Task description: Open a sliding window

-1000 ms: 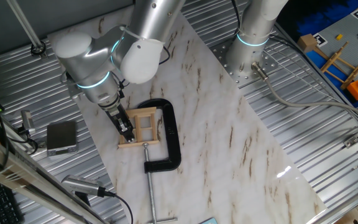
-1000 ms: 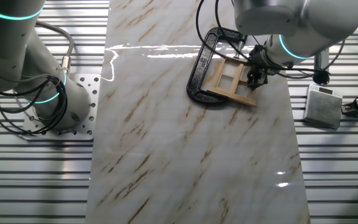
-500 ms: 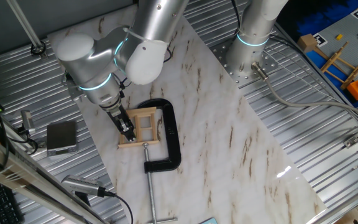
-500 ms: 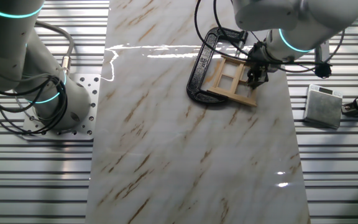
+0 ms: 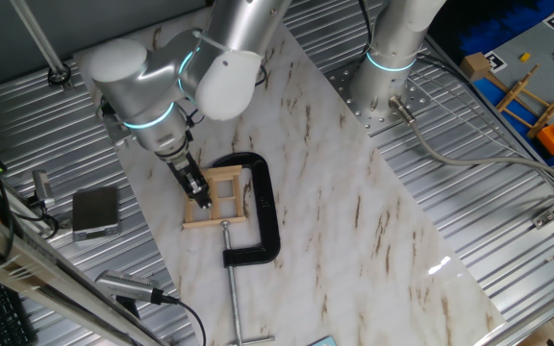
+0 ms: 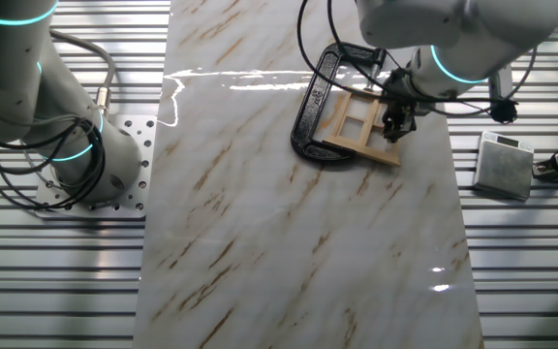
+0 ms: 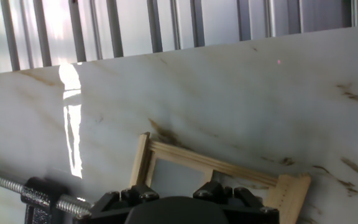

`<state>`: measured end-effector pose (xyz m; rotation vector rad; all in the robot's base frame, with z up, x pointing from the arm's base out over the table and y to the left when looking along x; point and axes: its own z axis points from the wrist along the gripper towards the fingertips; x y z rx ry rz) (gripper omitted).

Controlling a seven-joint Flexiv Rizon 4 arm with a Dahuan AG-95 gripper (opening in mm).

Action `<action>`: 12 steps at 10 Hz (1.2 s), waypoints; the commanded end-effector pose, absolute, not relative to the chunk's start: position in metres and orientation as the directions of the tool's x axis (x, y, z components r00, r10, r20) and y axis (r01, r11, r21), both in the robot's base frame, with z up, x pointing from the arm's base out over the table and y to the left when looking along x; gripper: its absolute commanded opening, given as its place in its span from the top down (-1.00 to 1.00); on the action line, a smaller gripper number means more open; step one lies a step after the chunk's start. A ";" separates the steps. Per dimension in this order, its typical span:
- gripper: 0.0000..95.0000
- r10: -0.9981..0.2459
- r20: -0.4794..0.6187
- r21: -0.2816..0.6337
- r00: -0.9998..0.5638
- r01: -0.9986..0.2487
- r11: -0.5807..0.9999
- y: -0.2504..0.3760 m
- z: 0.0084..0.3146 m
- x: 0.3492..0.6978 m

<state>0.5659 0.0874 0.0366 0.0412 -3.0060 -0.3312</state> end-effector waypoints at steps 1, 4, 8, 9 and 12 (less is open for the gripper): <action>-0.20 -0.078 0.105 0.198 -0.991 -0.056 0.979 0.077 0.047 0.556; -0.20 -0.194 0.105 0.137 -0.976 -0.179 0.974 0.074 0.049 0.553; -0.20 -0.218 0.104 0.129 -0.971 -0.204 0.970 0.074 0.049 0.553; -0.20 -0.219 0.103 0.128 -0.970 -0.205 0.970 0.074 0.049 0.553; -0.20 -0.213 0.106 0.123 -0.971 -0.200 0.972 0.074 0.049 0.553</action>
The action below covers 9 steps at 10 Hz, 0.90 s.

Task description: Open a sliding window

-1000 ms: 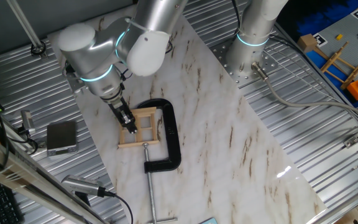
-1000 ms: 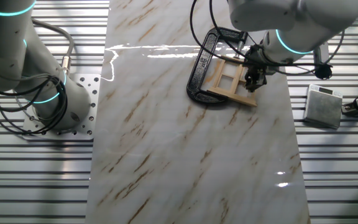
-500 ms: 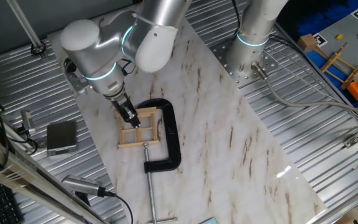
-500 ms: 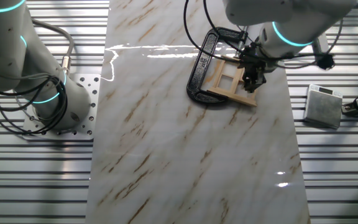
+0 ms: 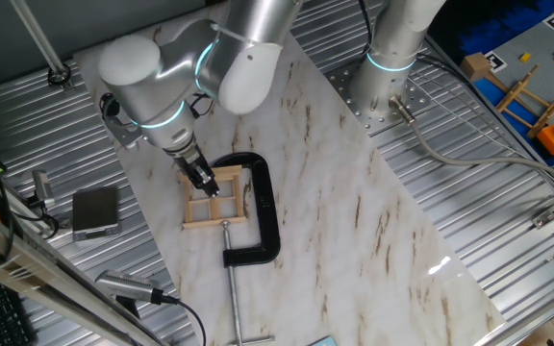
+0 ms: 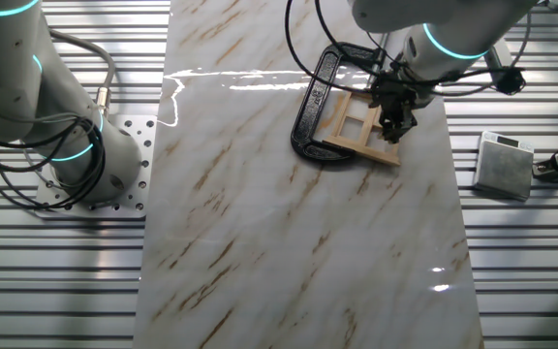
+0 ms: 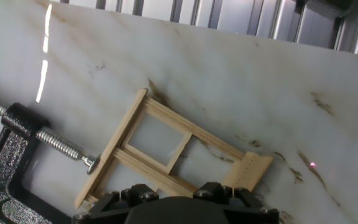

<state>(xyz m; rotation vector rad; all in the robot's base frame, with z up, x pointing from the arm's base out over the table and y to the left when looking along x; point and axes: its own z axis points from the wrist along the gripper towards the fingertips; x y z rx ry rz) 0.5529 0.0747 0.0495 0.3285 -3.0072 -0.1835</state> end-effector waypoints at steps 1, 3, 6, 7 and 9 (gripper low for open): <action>0.20 -0.215 0.112 0.113 -0.970 -0.202 0.973 0.074 0.049 0.553; 0.20 -0.231 0.114 0.092 -0.966 -0.222 0.971 0.074 0.049 0.553; 0.60 -0.256 0.118 0.047 -0.959 -0.252 0.967 0.074 0.049 0.553; 0.60 -0.256 0.118 0.048 -0.959 -0.252 0.966 0.074 0.049 0.553; 0.60 -0.252 0.118 0.049 -0.960 -0.248 0.967 0.074 0.049 0.553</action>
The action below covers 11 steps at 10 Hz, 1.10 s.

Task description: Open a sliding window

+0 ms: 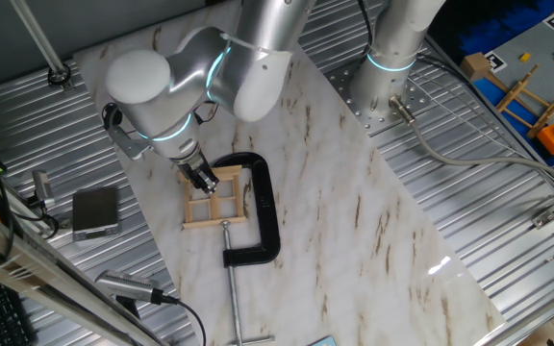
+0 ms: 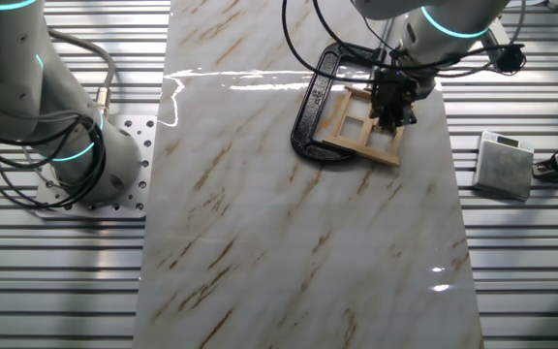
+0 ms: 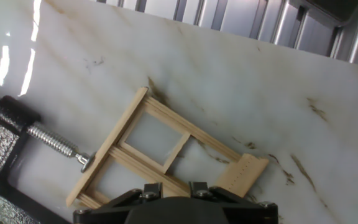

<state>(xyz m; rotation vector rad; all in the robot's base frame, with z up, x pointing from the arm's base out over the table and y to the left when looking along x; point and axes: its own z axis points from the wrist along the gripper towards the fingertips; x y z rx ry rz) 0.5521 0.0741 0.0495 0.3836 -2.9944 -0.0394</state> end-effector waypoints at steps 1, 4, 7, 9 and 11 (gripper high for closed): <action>0.60 -0.250 0.118 0.049 -0.961 -0.246 0.968 0.074 0.049 0.553; 0.60 -0.250 0.118 0.051 -0.961 -0.245 0.968 0.074 0.049 0.553; 0.60 -0.253 0.116 0.046 -0.960 -0.249 0.967 0.069 0.049 0.554; 0.60 -0.270 0.113 0.052 -0.956 -0.266 0.963 0.055 0.052 0.560; 1.00 -0.318 0.117 0.053 -0.941 -0.314 0.948 0.027 0.054 0.576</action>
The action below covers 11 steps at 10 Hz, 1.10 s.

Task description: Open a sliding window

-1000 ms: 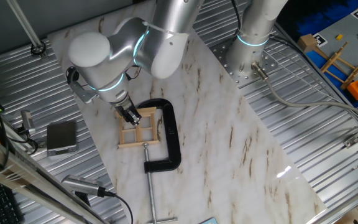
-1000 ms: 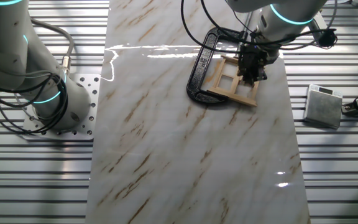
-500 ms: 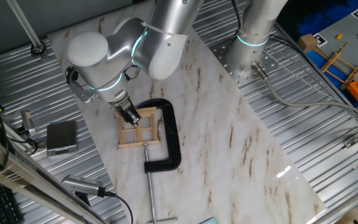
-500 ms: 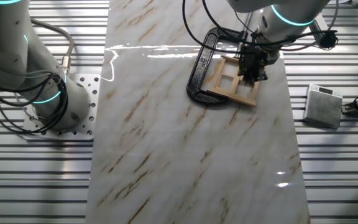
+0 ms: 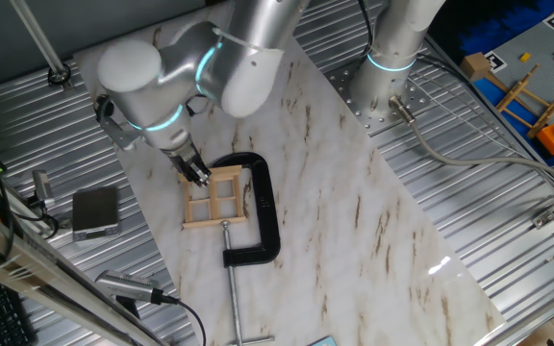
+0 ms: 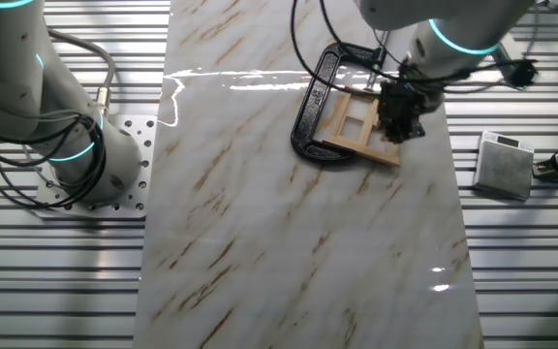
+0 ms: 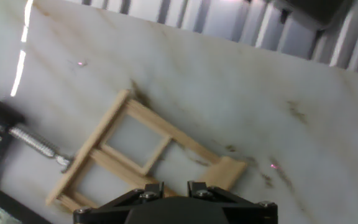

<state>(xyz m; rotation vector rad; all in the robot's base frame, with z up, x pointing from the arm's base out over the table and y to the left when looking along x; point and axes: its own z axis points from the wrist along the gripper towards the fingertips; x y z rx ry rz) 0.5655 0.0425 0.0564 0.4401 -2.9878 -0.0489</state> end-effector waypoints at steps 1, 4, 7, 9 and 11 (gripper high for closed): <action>1.00 -0.351 0.115 0.057 -0.929 -0.346 0.936 0.007 0.054 0.587; 1.00 -0.438 0.109 0.068 -0.893 -0.432 0.899 -0.044 0.051 0.619; 0.60 -0.441 0.112 0.075 -0.890 -0.435 0.897 -0.049 0.054 0.620; 0.60 -0.401 0.130 0.072 -0.907 -0.395 0.916 -0.049 0.054 0.620; 0.60 -0.368 0.139 0.047 -0.919 -0.365 0.930 -0.049 0.054 0.620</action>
